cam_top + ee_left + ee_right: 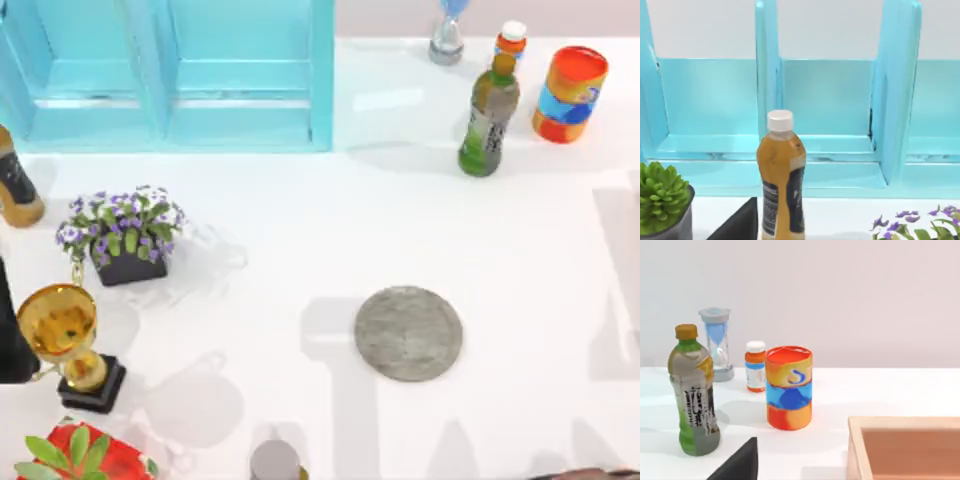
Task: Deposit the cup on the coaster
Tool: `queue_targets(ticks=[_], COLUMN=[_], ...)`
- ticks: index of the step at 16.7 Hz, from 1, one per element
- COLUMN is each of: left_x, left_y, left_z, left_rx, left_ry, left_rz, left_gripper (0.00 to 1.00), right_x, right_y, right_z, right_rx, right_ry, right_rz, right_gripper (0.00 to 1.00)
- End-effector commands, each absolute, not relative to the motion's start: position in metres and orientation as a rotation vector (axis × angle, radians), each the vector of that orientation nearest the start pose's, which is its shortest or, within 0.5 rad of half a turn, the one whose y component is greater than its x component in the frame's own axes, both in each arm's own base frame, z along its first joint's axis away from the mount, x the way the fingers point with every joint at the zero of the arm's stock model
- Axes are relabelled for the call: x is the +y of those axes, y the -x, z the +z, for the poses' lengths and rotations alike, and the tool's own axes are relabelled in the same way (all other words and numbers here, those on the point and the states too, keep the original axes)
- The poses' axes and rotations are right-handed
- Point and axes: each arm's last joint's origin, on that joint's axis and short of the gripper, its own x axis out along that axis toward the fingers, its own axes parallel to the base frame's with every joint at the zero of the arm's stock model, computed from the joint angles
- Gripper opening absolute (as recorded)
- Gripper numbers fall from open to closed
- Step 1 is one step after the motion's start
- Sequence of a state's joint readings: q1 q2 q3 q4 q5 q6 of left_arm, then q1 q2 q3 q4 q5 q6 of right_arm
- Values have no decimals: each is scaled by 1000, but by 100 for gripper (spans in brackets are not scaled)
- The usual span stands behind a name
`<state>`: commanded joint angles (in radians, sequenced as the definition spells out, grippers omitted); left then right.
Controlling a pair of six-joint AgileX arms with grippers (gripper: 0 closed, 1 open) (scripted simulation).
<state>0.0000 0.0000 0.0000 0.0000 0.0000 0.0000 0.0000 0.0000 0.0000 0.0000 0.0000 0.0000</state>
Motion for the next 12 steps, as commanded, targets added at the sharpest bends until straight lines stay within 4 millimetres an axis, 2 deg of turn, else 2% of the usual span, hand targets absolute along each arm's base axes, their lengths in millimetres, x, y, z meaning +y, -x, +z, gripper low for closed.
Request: queue_targets(ticks=[3,5,8,12], left_x=[-1,2,8,20], left_y=[-105,-104,-102,-105], left_z=[162,174,208,266], left_rx=[3,20,75,252], left_ry=[-10,-59,-211,-545], left_rz=[5,31,94,161], left_gripper=[100,100,100,100], right_x=[-1,-1,-1,-1], right_y=[-106,-106,-106,-106], right_z=[160,160,160,160], right_rx=[0,0,0,0], right_ry=[0,0,0,0], right_rz=[0,0,0,0], right_gripper=[100,100,100,100])
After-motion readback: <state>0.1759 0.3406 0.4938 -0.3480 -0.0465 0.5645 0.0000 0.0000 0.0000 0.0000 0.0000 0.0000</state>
